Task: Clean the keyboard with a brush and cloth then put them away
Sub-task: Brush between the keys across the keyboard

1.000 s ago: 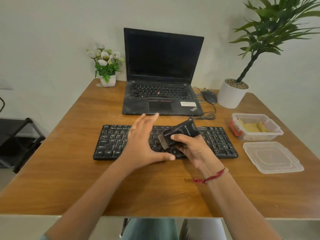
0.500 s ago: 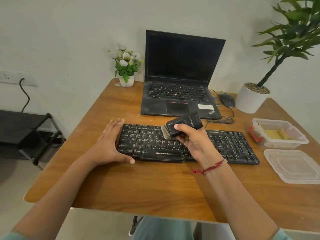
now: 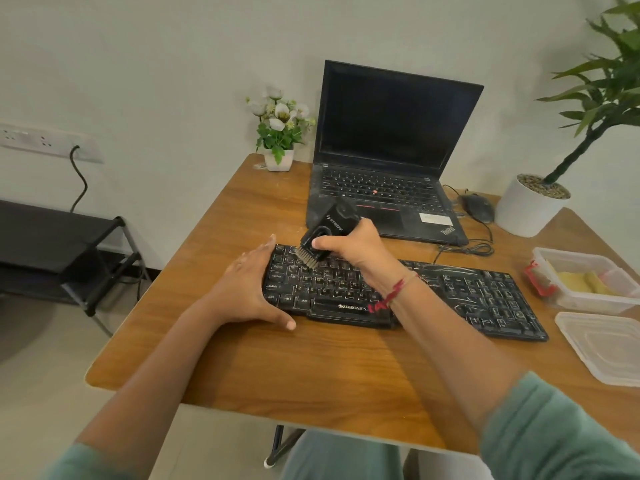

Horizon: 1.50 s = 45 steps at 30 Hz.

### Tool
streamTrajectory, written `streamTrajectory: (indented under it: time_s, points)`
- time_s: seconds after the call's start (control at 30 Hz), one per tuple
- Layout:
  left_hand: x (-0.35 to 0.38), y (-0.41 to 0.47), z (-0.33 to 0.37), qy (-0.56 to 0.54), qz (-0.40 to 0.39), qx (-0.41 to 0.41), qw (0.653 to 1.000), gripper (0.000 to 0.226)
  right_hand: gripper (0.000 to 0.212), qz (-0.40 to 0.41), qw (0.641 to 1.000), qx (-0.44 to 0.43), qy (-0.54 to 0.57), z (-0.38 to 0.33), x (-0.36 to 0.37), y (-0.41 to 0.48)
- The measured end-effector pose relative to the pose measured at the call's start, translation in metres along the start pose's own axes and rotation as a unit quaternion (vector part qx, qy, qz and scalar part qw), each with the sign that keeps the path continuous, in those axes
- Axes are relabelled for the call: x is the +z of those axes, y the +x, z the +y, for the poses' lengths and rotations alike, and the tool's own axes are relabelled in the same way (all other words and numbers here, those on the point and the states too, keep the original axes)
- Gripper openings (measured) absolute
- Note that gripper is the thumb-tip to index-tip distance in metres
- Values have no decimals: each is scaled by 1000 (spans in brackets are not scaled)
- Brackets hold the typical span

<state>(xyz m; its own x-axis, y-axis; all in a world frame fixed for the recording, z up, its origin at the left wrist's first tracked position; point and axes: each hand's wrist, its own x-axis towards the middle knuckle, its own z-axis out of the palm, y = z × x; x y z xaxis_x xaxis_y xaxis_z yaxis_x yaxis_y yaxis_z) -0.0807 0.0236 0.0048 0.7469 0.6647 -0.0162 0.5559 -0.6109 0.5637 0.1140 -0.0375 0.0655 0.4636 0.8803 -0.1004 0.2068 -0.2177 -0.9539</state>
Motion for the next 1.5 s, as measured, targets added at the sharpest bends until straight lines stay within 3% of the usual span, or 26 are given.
streamTrajectory:
  time_s: [0.13, 0.3, 0.47, 0.67, 0.8, 0.87, 1.0, 1.17, 1.33, 1.5]
  points:
    - [-4, 4, -6, -29, -6, -25, 999, 149, 34, -32, 987, -63, -146, -9, 9, 9]
    - [-6, 11, -10, 19, -29, -3, 999, 153, 35, -108, 965, -88, -222, -16, 14, 17]
    - [-10, 11, -11, -24, -50, -3, 998, 156, 36, -73, 957, -99, -264, -25, 18, 29]
    - [-16, 13, -17, -98, -86, 15, 991, 151, 35, -111, 967, -77, -216, -20, 37, 24]
    - [-20, 15, -21, -134, -132, -14, 982, 155, 27, -38, 941, -134, -310, -27, 32, 33]
    - [-22, 15, -22, -140, -142, -17, 980, 156, 27, -43, 941, -131, -308, -29, 34, 33]
    - [-22, 16, -22, -133, -117, -6, 984, 155, 36, -134, 965, -67, -216, -22, 44, 24]
    - [-18, 15, -22, -110, -105, -8, 988, 155, 29, -55, 954, -111, -274, -28, 34, 29]
    - [-20, 14, -19, -109, -90, 3, 990, 150, 40, -137, 956, -76, -247, -23, 45, 24]
    - [-19, 14, -19, -99, -93, -10, 991, 154, 30, -55, 949, -115, -287, -28, 34, 33]
